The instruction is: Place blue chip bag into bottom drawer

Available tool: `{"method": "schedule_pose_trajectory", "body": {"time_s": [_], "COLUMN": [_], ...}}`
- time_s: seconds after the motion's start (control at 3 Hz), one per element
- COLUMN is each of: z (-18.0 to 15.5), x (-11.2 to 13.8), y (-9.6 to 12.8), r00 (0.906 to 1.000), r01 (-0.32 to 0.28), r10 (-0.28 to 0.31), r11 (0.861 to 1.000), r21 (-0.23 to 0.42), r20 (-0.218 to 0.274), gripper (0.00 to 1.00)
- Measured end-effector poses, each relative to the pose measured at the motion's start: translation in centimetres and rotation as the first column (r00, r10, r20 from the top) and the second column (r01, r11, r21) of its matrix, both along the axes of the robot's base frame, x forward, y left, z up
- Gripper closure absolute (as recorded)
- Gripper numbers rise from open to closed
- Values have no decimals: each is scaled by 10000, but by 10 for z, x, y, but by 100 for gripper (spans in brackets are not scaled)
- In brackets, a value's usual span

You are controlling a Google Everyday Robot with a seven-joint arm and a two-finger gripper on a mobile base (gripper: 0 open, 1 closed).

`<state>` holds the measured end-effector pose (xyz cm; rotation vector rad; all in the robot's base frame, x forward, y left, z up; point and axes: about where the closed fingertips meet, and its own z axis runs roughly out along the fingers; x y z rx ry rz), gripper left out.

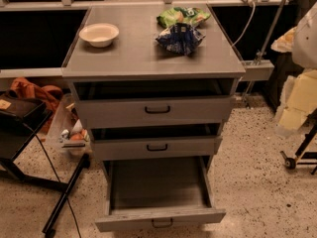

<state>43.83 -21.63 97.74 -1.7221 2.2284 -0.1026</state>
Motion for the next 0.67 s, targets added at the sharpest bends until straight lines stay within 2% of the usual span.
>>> {"method": "schedule_pose_trajectory", "body": {"time_s": [0.33, 0.67], "z": [0, 3], "x": [0, 5], "y": [0, 3], "r00": [10000, 9993], "r01": [2, 270], "r10": [-2, -283], "r11": [10000, 9984], "r21": [4, 499], "r20": [2, 263], "gripper": [0, 0]}}
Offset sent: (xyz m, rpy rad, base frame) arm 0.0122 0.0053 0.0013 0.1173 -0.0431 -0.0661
